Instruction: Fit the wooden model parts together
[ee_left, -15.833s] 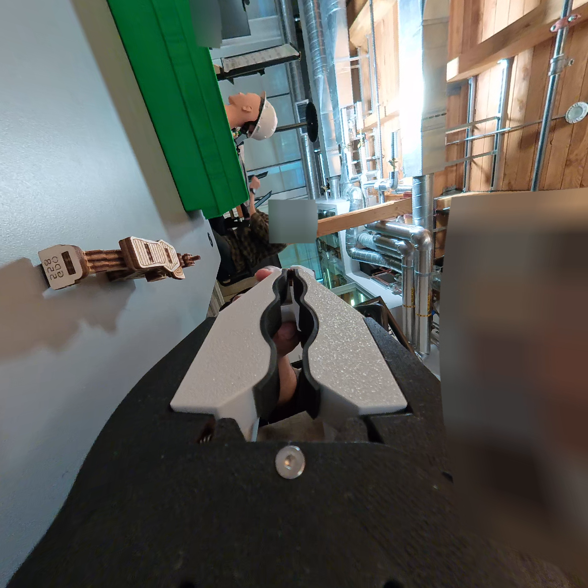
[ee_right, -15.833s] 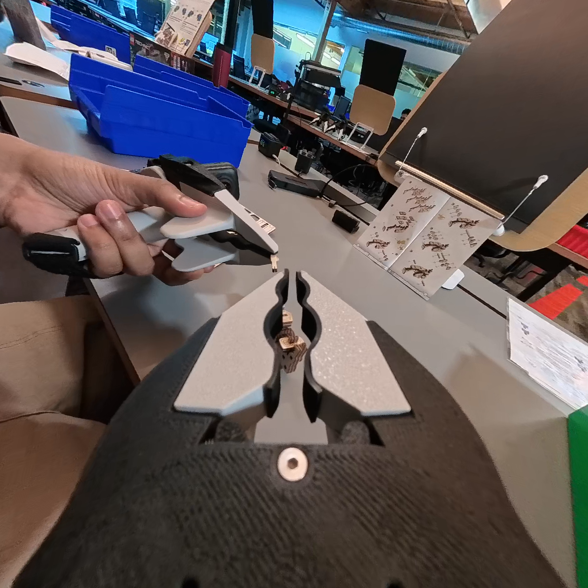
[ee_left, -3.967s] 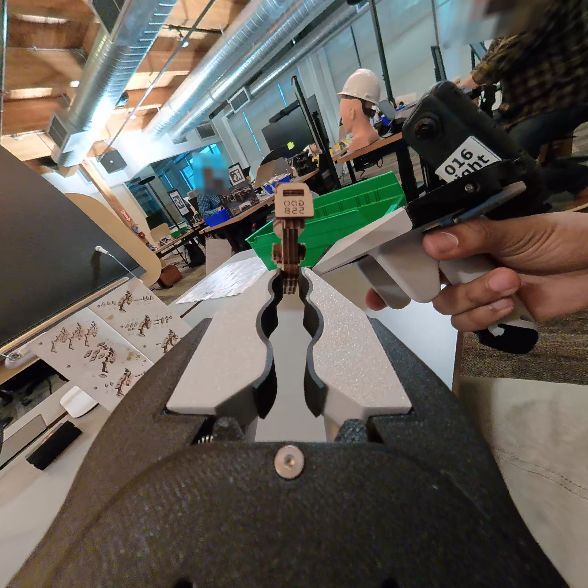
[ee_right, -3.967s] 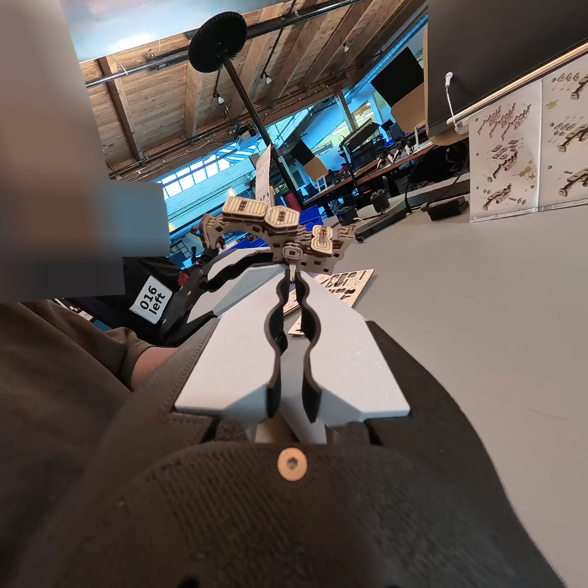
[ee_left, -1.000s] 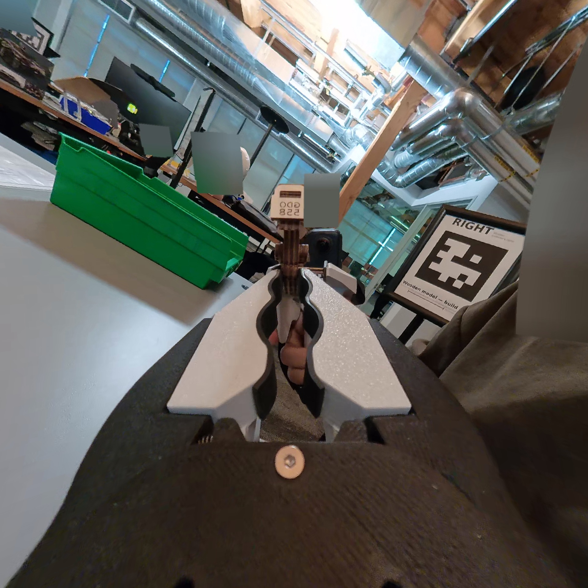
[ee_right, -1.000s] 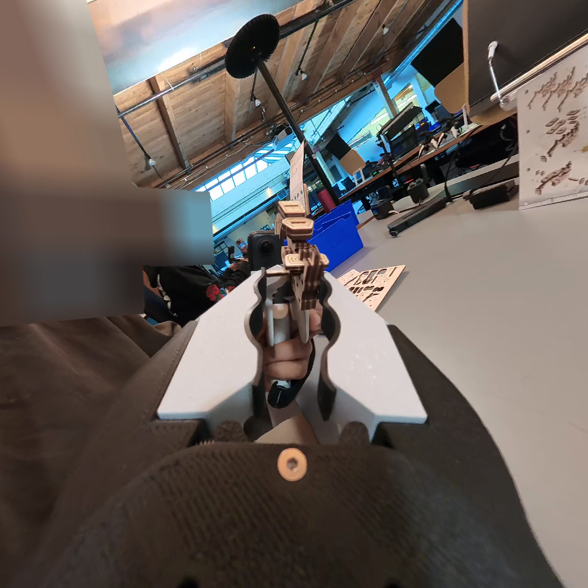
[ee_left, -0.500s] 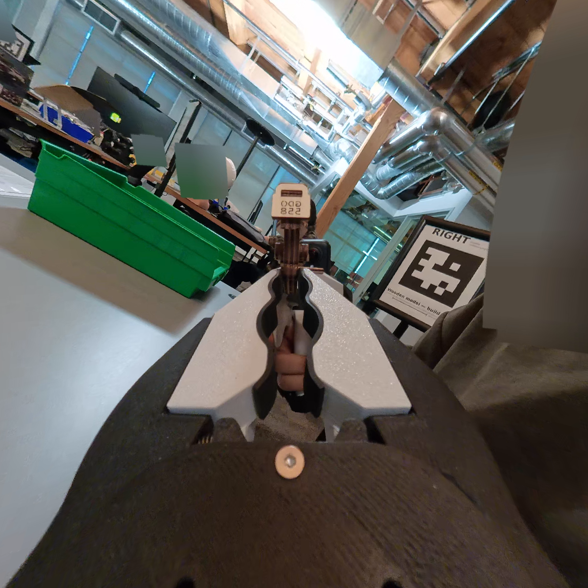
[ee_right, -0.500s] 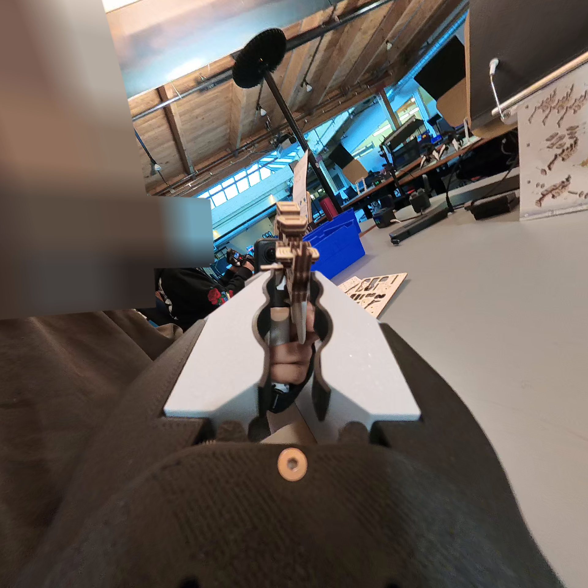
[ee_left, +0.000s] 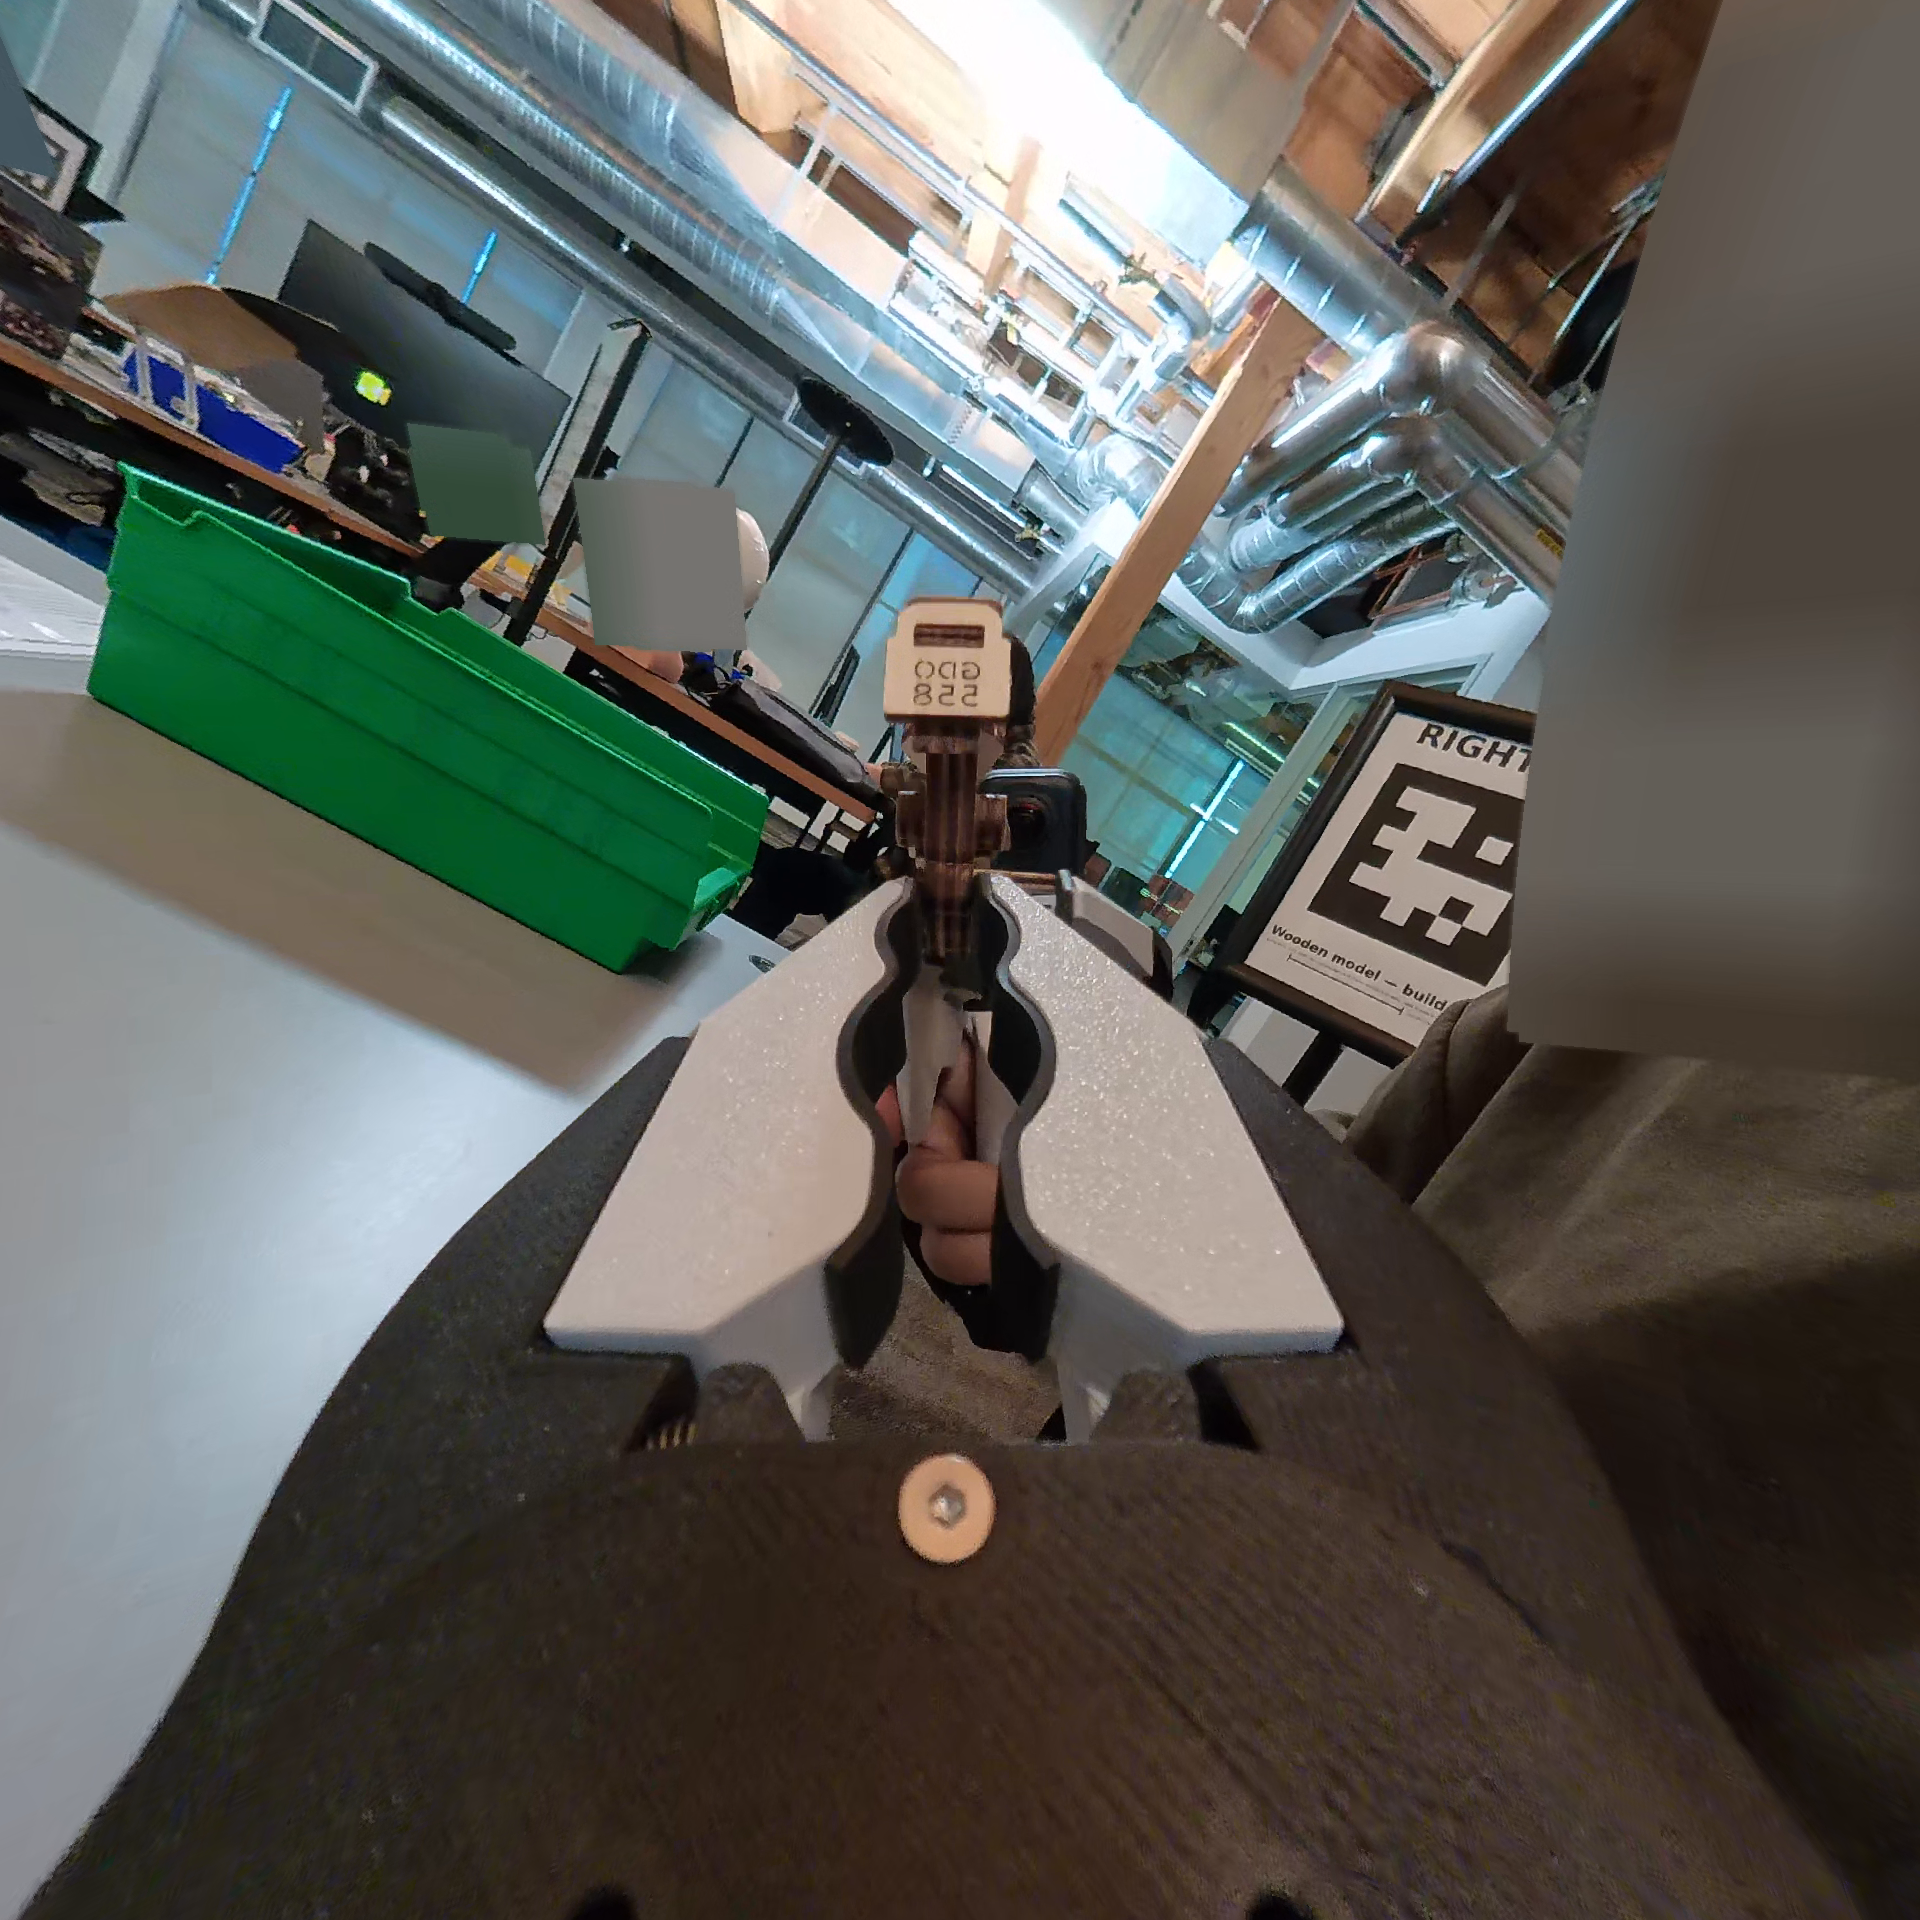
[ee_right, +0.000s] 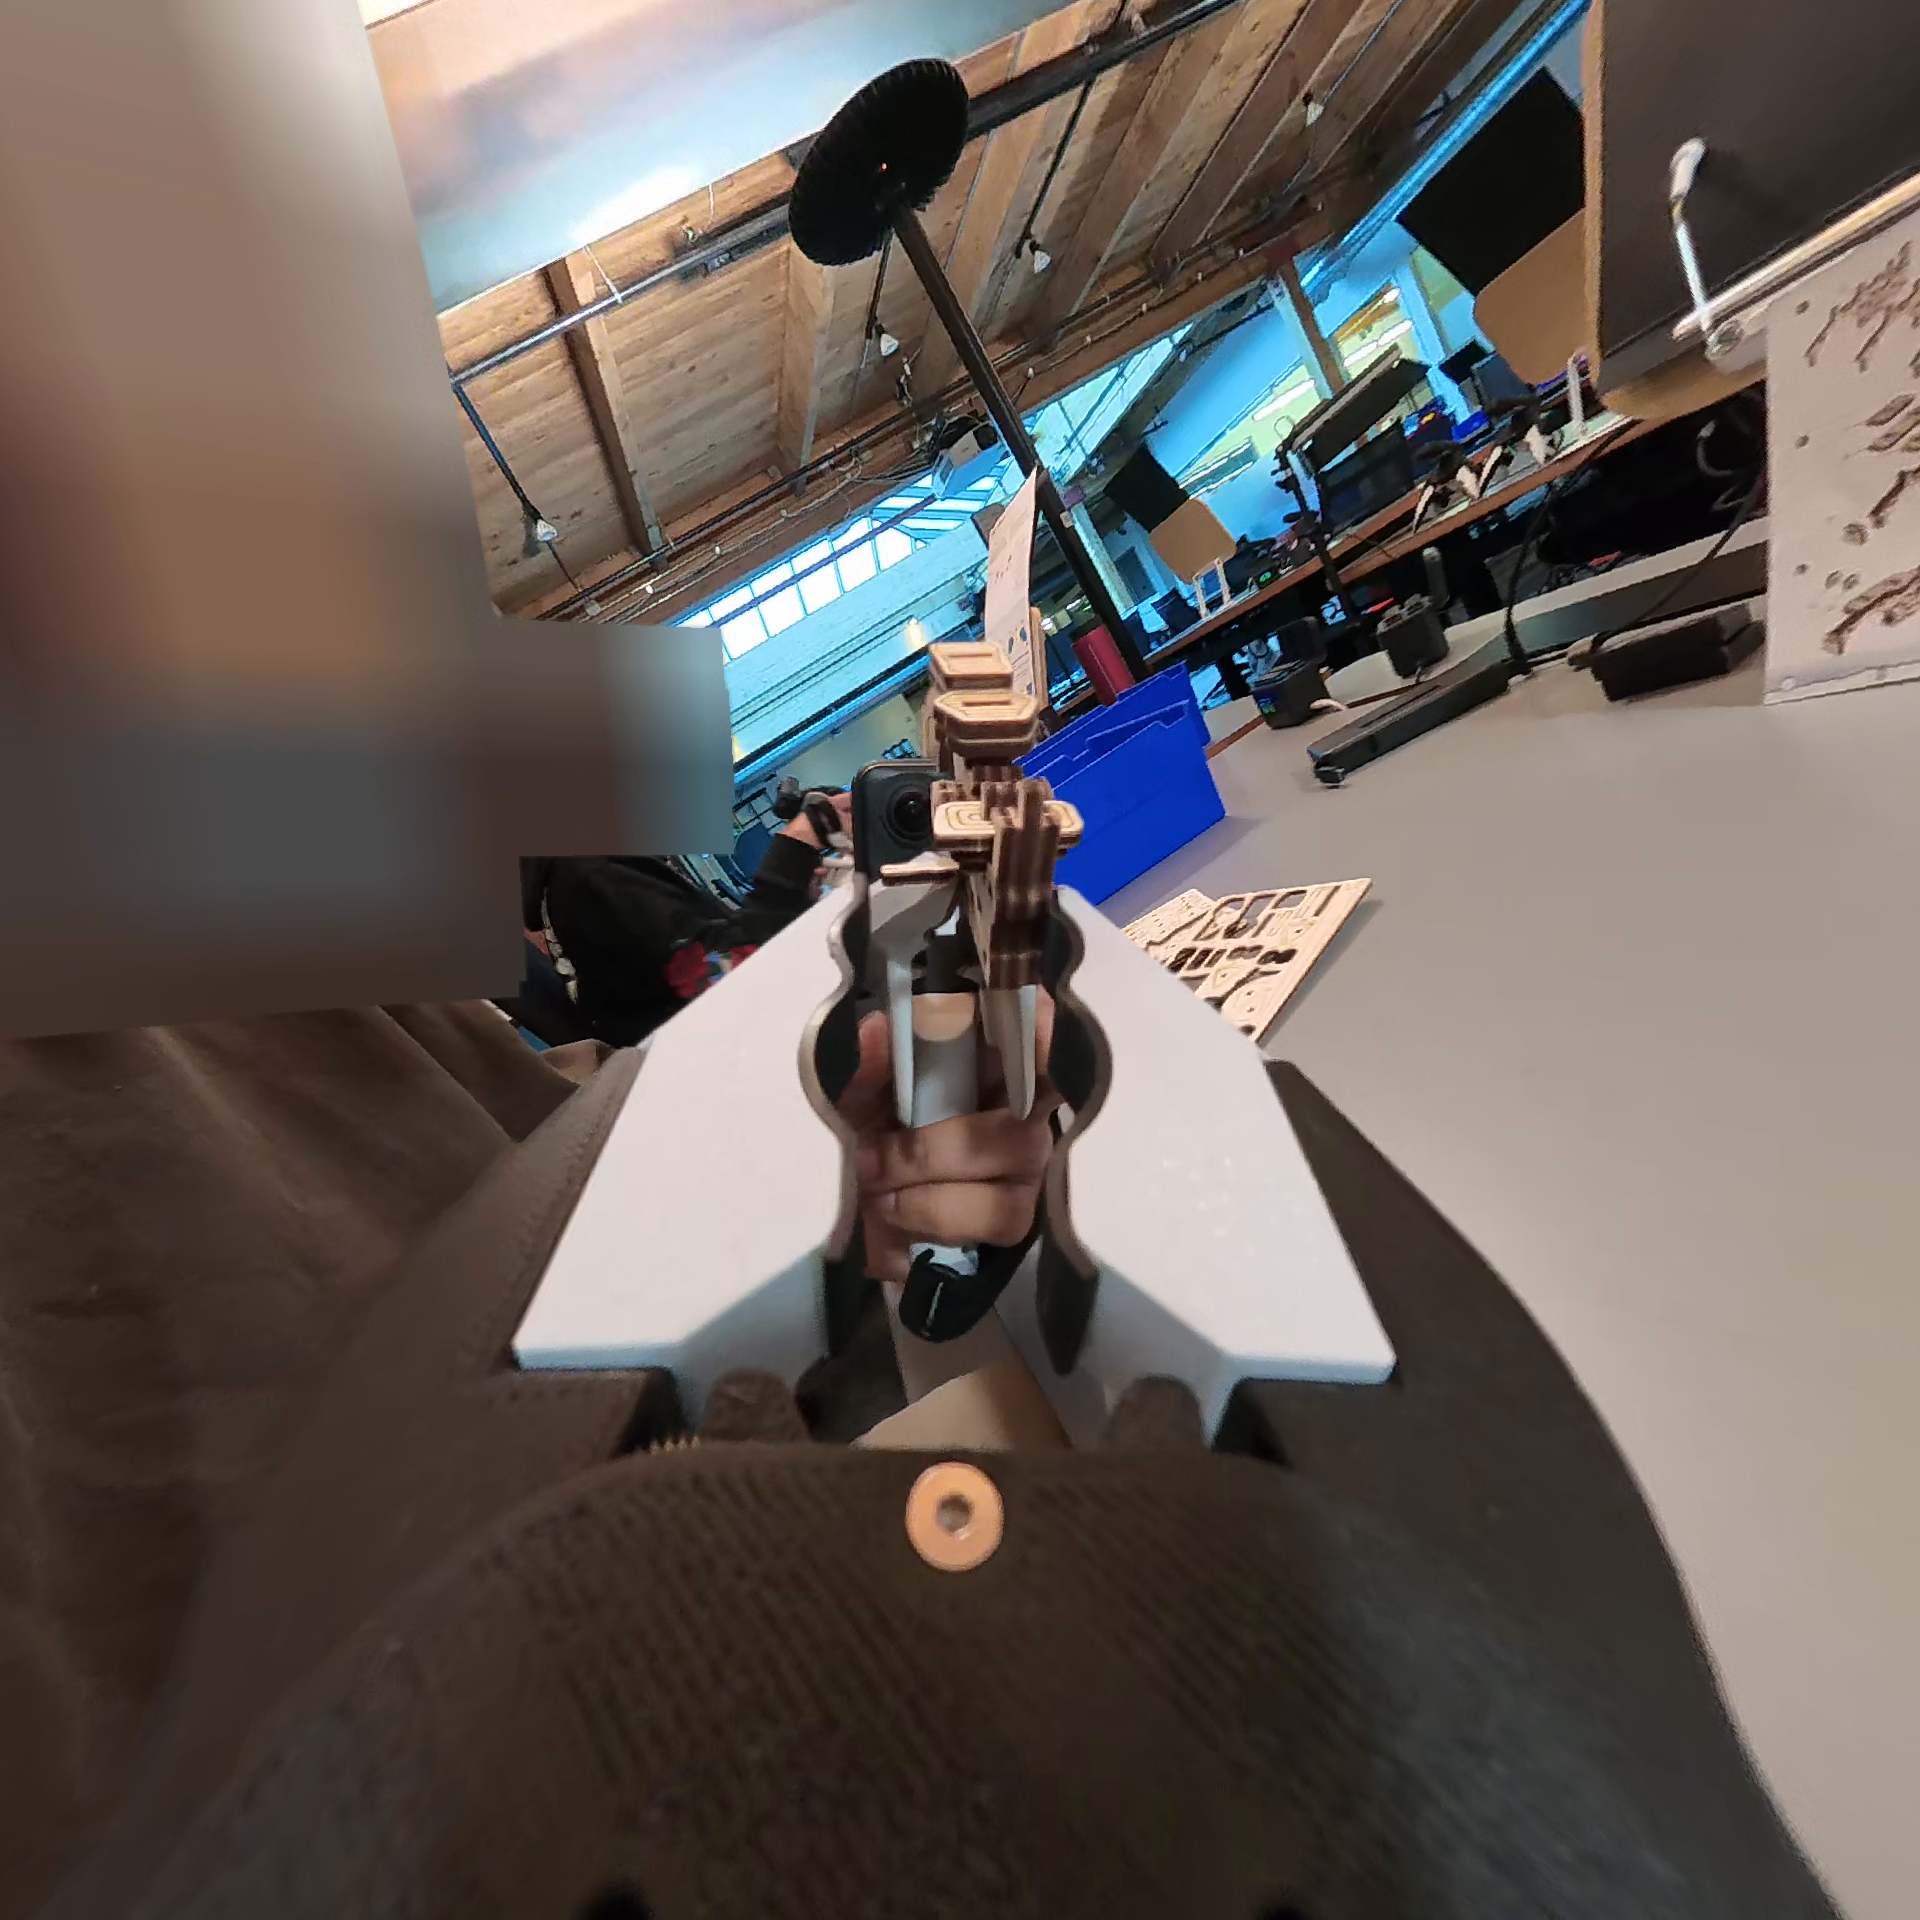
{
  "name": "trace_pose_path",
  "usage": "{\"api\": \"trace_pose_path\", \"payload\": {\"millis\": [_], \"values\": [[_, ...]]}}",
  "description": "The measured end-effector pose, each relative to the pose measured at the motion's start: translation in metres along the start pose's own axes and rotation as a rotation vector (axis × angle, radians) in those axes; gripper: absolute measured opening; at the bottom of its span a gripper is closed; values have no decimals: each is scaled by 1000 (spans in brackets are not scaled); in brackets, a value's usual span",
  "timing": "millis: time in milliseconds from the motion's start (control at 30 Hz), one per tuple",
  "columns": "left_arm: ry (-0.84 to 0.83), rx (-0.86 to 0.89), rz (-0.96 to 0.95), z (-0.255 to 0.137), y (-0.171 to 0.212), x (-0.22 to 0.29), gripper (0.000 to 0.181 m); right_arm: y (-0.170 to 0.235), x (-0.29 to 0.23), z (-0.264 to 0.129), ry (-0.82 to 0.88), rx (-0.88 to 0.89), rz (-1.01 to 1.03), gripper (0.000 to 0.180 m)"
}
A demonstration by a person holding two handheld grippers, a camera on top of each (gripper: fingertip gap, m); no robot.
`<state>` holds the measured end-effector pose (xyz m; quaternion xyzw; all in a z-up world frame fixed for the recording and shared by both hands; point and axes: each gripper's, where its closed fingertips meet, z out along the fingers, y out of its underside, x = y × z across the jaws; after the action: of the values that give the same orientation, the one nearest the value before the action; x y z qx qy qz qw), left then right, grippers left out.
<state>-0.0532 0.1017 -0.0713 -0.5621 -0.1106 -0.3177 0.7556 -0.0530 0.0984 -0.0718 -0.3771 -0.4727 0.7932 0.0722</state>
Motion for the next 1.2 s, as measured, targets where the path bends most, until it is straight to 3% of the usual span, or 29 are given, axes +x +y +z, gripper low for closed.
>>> {"api": "trace_pose_path", "payload": {"millis": [600,1200], "values": [[-21,-27,67,2,5,2,6,-3,-1,-2,-24,18,47,29],[-26,-33,79,4,6,5,7,-5,-6,-3,-5,-9,-41,27]]}}
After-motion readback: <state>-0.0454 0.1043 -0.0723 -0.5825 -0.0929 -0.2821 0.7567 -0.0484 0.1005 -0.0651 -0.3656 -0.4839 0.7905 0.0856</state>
